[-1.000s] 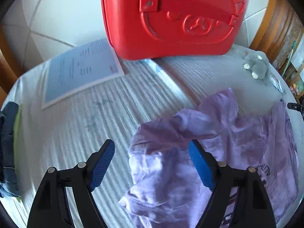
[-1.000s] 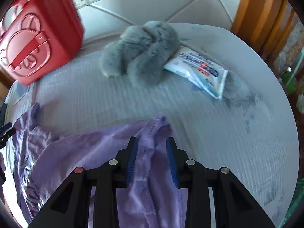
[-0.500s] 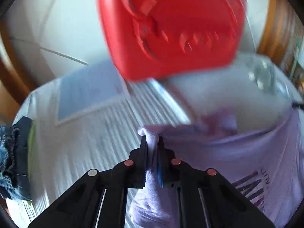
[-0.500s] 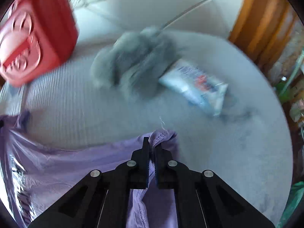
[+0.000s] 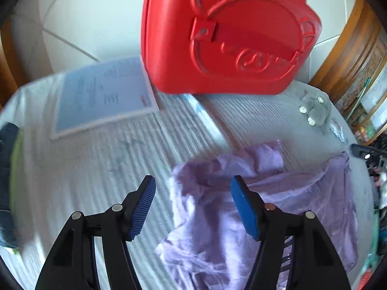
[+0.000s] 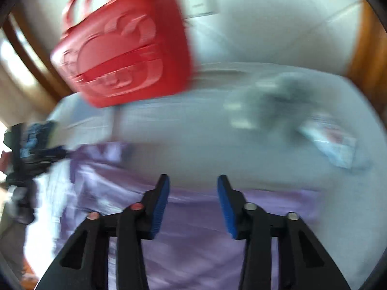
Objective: Fold clothes
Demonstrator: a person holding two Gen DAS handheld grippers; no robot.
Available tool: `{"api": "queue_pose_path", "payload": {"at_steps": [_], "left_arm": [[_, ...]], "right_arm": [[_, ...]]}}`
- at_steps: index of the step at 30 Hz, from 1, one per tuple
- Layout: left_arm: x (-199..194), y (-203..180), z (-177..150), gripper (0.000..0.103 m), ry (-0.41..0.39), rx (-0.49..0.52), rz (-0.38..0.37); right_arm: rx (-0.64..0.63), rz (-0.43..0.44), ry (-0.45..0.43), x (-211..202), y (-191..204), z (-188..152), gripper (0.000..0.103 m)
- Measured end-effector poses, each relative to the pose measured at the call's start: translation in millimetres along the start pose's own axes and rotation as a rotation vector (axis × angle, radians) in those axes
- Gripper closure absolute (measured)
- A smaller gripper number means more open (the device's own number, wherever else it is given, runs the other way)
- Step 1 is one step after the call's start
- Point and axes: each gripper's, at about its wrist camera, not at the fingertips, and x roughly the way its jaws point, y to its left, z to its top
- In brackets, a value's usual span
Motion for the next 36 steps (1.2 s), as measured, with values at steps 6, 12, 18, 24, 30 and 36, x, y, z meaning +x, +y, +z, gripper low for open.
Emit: {"api": "queue_pose_path", "payload": {"at_steps": [6, 12, 18, 24, 30, 36], "left_arm": [[20, -6, 3, 0.037, 0.045, 0.016, -0.017], [29, -12, 2, 0.039, 0.058, 0.052, -0.031], [24, -18, 4, 0.094, 0.033, 0.084, -0.005], [-29, -19, 16, 0.094, -0.226, 0.079, 0.082], [-17, -26, 14, 0.048, -0.121, 0.105, 0.019], [20, -43, 19, 0.048, -0.024, 0.122, -0.004]], "right_arm": [[-0.027, 0.112, 0.087, 75, 66, 23, 0.070], [-0.041, 0.108, 0.151, 116, 88, 36, 0.070], [-0.177, 0.079, 0.171, 134, 109, 35, 0.102], [-0.297, 0.017, -0.131, 78, 122, 46, 0.103], [-0.206, -0.054, 0.029, 89, 87, 33, 0.099], [-0.080, -0.007, 0.070, 89, 56, 21, 0.084]]}}
